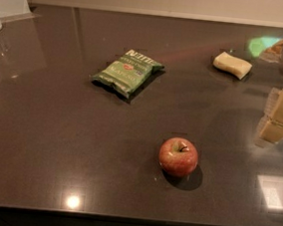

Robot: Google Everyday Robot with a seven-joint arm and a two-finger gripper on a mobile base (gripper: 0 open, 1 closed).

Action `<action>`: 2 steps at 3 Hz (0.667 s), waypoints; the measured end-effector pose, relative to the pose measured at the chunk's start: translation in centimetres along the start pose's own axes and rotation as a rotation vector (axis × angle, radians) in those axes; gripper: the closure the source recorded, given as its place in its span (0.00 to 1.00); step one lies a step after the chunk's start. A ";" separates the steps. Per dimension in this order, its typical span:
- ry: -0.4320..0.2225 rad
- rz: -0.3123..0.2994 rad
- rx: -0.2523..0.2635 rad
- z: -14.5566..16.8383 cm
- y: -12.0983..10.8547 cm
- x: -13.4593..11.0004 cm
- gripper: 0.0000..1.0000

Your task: Pick sponge

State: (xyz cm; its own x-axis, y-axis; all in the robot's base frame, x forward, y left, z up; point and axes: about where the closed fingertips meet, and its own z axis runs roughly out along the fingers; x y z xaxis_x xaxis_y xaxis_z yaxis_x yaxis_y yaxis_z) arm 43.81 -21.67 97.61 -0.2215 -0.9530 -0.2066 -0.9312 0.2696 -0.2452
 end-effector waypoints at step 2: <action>-0.003 0.017 0.010 0.1 -0.4 -0.2 0.00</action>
Offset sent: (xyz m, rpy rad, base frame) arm 0.0104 -0.0002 -0.0051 0.0106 0.0061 -0.0367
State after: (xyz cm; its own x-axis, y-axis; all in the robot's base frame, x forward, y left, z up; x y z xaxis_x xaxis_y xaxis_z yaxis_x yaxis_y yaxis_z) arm 44.29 -21.62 97.64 -0.2361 -0.9480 -0.2133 -0.9245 0.2867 -0.2511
